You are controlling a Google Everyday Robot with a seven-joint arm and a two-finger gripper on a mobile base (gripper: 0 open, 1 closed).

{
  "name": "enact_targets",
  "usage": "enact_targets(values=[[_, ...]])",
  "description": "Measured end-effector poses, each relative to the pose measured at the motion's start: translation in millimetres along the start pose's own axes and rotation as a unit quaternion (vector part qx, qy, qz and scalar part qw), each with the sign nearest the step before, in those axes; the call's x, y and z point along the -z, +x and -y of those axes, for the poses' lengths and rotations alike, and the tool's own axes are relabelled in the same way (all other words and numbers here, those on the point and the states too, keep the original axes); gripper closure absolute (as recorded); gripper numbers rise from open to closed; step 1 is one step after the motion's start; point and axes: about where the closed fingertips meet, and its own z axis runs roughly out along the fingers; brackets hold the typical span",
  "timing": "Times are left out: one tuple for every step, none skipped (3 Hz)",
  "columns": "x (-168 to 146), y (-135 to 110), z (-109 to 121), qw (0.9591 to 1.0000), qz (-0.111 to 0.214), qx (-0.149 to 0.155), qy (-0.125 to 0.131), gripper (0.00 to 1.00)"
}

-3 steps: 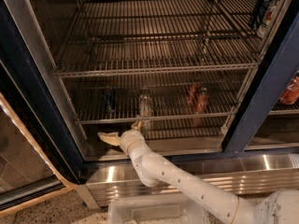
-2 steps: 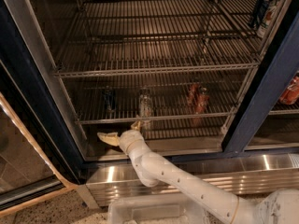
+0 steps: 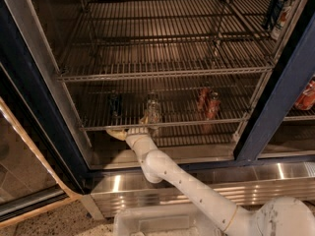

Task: Pick pepsi can from bottom shelf of fridge

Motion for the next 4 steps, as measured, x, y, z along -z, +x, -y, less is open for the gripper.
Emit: enact_targets(values=[[-23.7,-2.5,11.3,0.9999,0.012,0.006,0.005,0.0],[-48.6,-6.5,13.1,0.9998,0.014,0.015,-0.008,0.0],[-69.8,-9.5,14.5,0.9996,0.013,0.011,-0.023,0.0],[-89.7,-11.4,9.3,0.999,0.01,0.007,-0.044,0.0]])
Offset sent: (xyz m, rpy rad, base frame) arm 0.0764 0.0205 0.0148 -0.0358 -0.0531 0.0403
